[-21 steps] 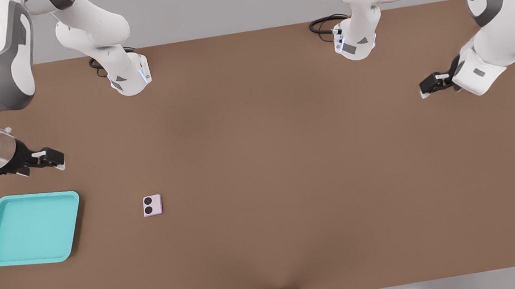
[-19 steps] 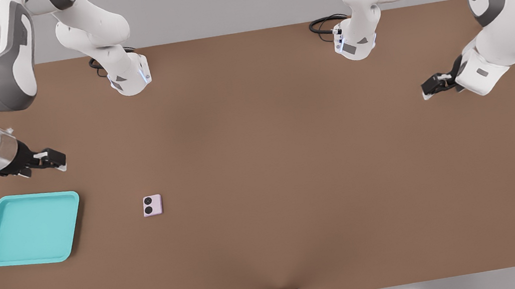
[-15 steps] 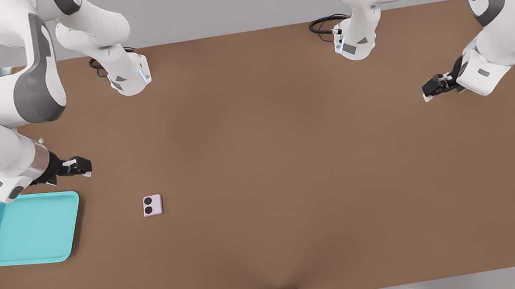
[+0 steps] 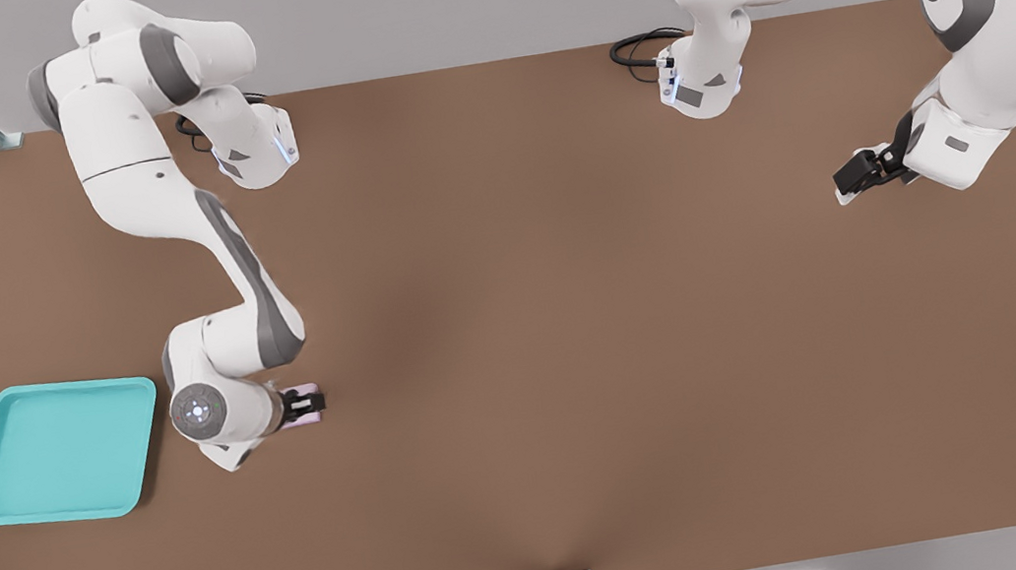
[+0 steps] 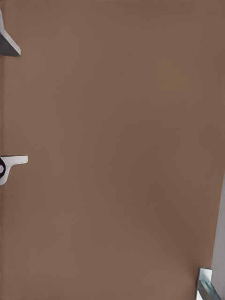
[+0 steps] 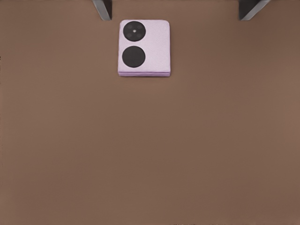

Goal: Keep left arm still and place phone on the tray with right arm

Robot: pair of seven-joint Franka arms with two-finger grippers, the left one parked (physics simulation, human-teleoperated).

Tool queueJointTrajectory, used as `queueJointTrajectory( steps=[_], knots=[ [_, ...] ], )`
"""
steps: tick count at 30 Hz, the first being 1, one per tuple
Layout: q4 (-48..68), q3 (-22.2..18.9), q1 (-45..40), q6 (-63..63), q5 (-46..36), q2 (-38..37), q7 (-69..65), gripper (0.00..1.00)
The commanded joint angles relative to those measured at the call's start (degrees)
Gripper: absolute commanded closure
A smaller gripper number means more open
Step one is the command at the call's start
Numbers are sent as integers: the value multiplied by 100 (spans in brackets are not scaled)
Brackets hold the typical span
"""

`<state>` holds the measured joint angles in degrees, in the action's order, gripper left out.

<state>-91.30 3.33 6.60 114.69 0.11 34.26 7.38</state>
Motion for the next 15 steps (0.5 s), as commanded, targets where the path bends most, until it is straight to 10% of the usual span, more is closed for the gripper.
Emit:
queueJointTrajectory(
  steps=[1, 15],
  knots=[
    [-64, 1, -45, 677, -107, 11, 818, 0],
    [-1145, 18, -1, 1415, -99, 10, 1055, 0]
  ],
)
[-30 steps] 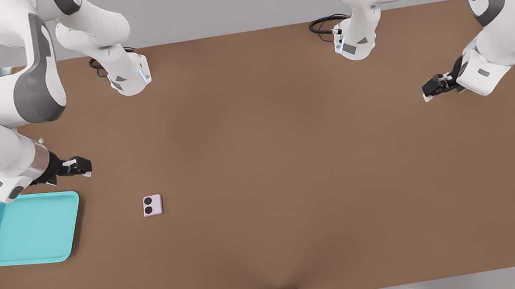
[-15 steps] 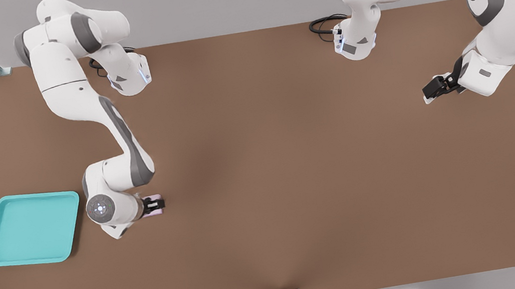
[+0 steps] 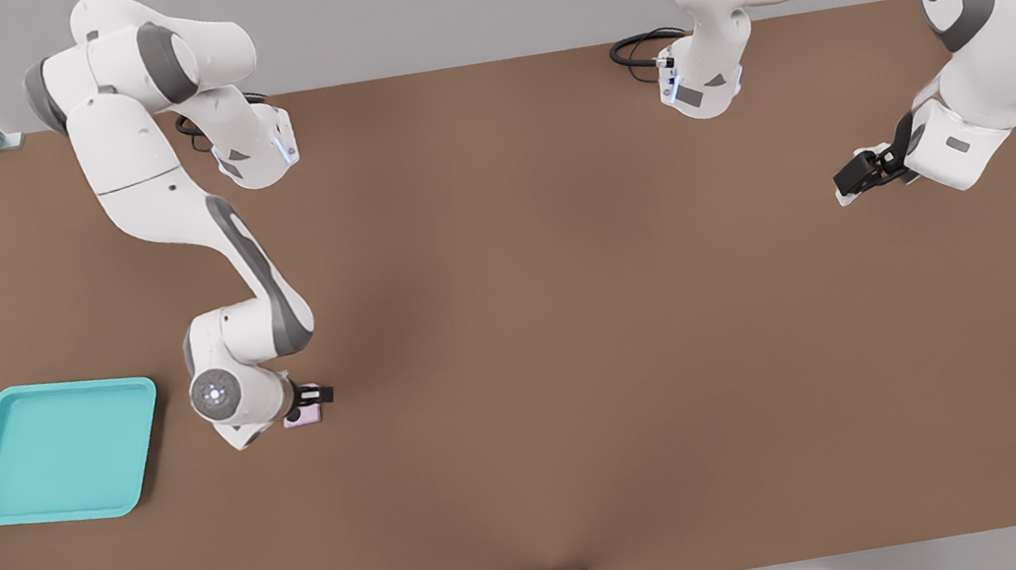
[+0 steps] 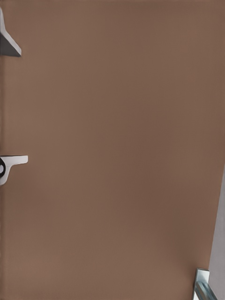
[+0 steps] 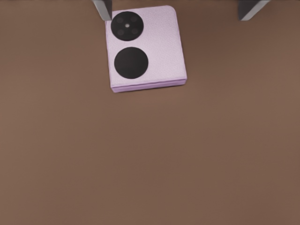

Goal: Keep left arm still and place phone on the tray with right arm

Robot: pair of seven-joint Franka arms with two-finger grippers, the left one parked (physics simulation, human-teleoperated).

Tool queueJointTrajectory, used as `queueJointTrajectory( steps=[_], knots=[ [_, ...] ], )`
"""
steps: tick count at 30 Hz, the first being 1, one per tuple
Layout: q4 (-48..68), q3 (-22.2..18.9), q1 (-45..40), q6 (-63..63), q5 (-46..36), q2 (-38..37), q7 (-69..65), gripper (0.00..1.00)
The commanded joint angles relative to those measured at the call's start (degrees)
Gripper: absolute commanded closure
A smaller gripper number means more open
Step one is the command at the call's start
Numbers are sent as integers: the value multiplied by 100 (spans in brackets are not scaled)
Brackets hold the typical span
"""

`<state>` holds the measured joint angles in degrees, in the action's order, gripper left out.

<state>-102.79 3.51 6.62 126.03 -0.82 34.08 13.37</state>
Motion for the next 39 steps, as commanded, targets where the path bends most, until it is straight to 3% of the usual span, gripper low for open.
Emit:
queueJointTrajectory(
  steps=[1, 22, 33, 36, 39],
  knots=[
    [4, 0, 5, 431, 12, 99, 456, 0],
    [-22, -9, -82, 590, 785, 354, -54, 0],
    [-22, -17, -91, 519, 794, 494, -115, 0],
    [-22, -17, -100, 519, 794, 494, -106, 11],
    [-22, -17, -118, 519, 794, 494, -106, 15]
  ],
)
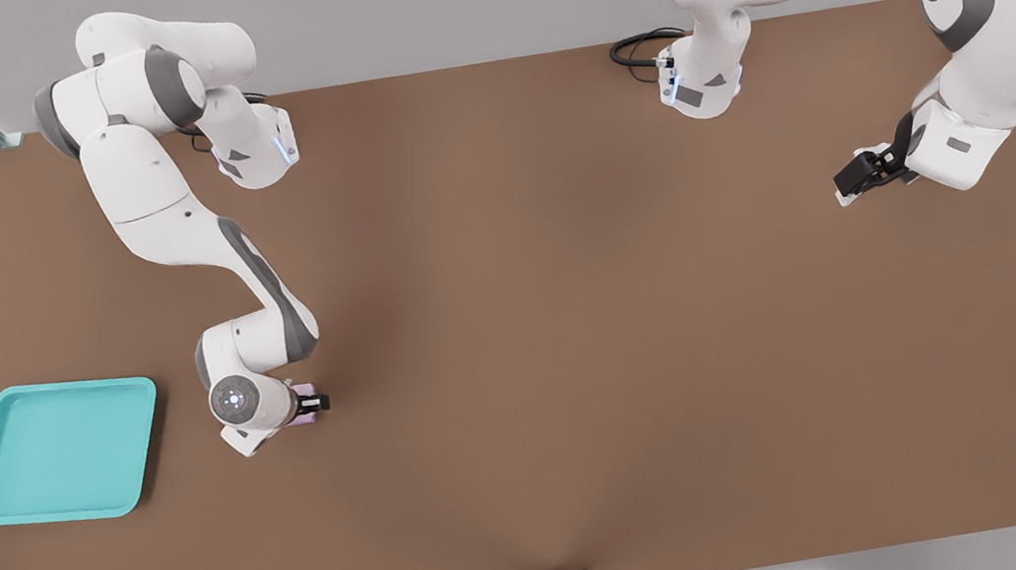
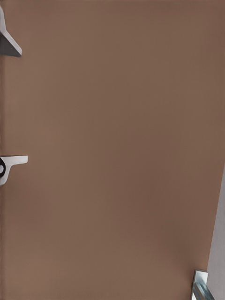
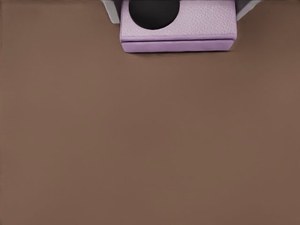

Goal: Keep left arm still and place phone on the tray with right arm

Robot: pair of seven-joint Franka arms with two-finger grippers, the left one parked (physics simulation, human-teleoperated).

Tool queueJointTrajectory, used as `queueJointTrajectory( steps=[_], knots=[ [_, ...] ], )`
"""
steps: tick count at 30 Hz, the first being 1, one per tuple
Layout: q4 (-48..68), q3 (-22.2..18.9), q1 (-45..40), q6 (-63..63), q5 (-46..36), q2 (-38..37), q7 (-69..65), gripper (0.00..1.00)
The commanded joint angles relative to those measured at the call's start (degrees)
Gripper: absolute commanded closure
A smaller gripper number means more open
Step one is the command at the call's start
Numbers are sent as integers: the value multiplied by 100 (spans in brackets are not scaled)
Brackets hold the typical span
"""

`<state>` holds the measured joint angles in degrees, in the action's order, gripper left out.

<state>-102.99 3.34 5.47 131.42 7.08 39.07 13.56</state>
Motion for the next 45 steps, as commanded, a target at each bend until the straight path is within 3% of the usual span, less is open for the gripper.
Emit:
queueJointTrajectory(
  steps=[1, 14, 20, 26, 32, 33, 34, 39, 41, 45],
  knots=[
    [7, 0, -11, -20, 4, -5, -134, 15],
    [25, 0, -116, -380, -5, -356, -354, 19],
    [60, 0, -1215, -864, 4, -752, -2014, 20],
    [578, -62, -2384, -855, 4, -664, -4115, 20],
    [1941, -361, -2956, -1198, -40, 294, -5908, 20],
    [1941, -370, -3070, -1189, -31, 329, -5952, 15],
    [1941, -370, -3070, -1197, -40, 329, -5935, 0],
    [1976, -343, -3079, -1189, -31, 303, -5926, 0],
    [2240, 157, -2973, -1356, -22, -382, -5479, 0],
    [2047, 1599, -2745, -2815, 461, -1903, -2737, 0]
  ],
)
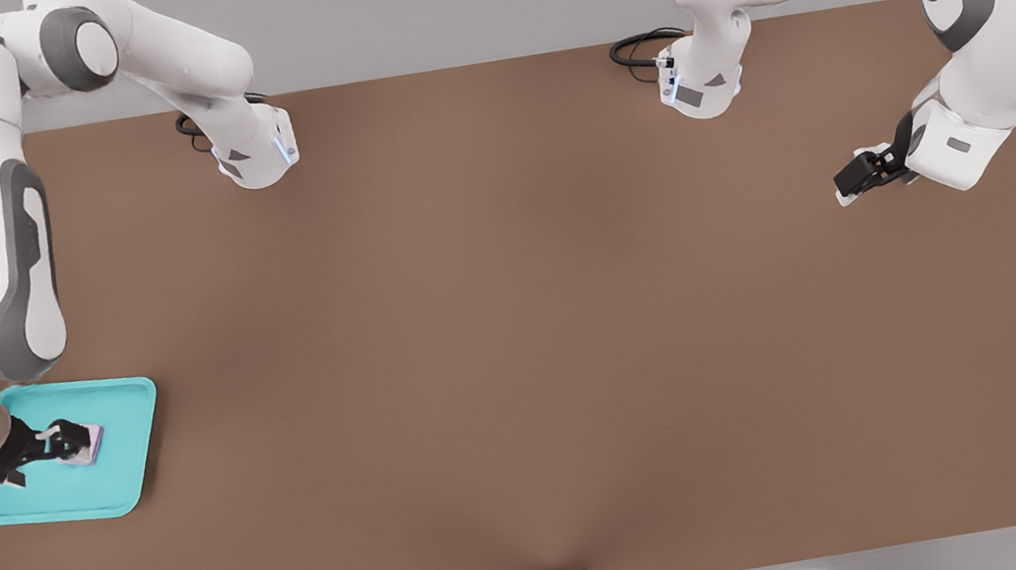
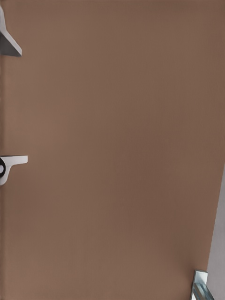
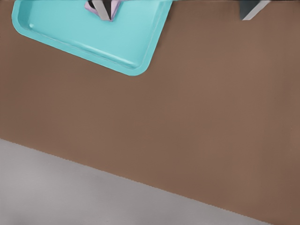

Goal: Keep left arm still and place phone on the tray with right arm

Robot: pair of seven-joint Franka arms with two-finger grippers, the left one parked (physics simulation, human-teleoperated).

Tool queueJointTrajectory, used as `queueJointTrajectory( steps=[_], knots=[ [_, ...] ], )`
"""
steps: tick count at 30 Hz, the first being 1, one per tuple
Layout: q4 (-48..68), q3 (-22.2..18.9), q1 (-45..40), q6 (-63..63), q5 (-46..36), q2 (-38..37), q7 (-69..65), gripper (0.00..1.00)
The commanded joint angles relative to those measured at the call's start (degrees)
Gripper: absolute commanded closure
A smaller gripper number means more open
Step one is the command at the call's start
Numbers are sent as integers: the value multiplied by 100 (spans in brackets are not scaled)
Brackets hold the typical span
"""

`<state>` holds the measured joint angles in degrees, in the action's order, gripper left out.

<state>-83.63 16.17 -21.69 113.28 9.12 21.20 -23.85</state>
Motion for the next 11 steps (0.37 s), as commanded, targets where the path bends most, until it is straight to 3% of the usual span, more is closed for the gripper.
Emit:
queueJointTrajectory(
  steps=[1, 2, 3, 5, 7, 11],
  knots=[
    [-583, 238, 384, -992, 239, -1055, 1565, 0],
    [-672, 220, 768, -1507, 222, -1338, 2180, 0],
    [422, -315, 1394, -2711, -181, -1058, 2271, 0],
    [516, -1371, 2204, -2935, -596, -1232, 2253, 6],
    [479, -1485, 2230, -2732, -578, -1321, 2200, 0],
    [348, -1511, 2327, -2706, -446, -1347, 2473, 0]
  ],
)
